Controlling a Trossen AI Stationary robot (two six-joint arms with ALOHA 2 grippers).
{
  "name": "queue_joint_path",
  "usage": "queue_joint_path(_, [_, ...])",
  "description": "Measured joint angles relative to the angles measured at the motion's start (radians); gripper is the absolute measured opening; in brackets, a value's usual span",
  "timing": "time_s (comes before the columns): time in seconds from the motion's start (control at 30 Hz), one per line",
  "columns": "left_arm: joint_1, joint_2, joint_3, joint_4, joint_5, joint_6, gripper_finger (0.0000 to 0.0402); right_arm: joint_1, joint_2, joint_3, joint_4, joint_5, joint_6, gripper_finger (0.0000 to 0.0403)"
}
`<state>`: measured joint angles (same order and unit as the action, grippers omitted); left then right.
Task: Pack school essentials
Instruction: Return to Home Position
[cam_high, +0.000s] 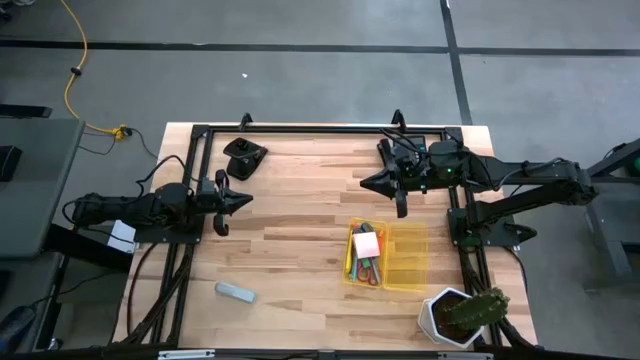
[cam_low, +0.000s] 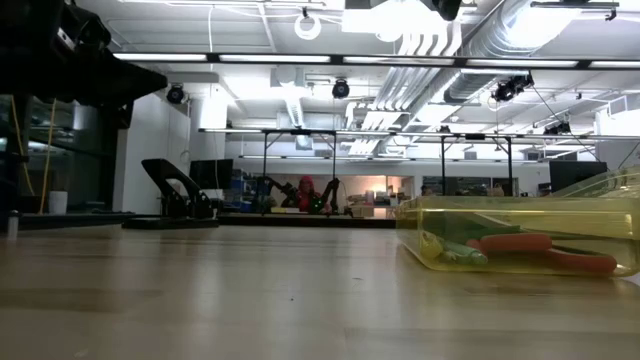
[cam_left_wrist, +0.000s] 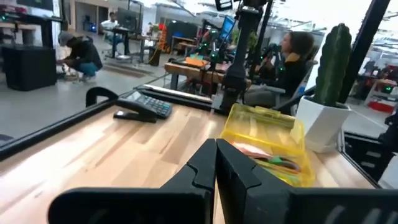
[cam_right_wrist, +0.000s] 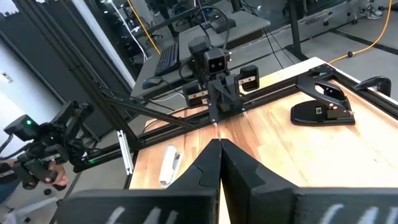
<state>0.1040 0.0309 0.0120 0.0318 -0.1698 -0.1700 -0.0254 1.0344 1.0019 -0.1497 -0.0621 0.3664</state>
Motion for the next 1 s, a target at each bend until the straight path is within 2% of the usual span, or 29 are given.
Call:
queue_joint_path(0.3, [0.0,0.009,0.0,-0.005,0.067,-0.026,0.0,0.0,-0.005,0.0,-0.005,-0.01,0.023,0.0])
queue_joint_path(0.5, [0.0,0.009,0.0,-0.005,0.069,-0.036,0.0,0.0,-0.095,-0.035,-0.069,0.009,0.019,0.0])
queue_joint_path(0.63, [0.0,0.009,0.0,-0.005,0.069,-0.036,0.0,0.0,-0.216,-0.163,-0.029,0.017,0.023,0.0])
queue_joint_path(1.0, [0.0,0.009,0.0,-0.005,0.071,-0.036,0.0,-0.026,-0.631,-0.626,0.261,0.0,0.09,0.0])
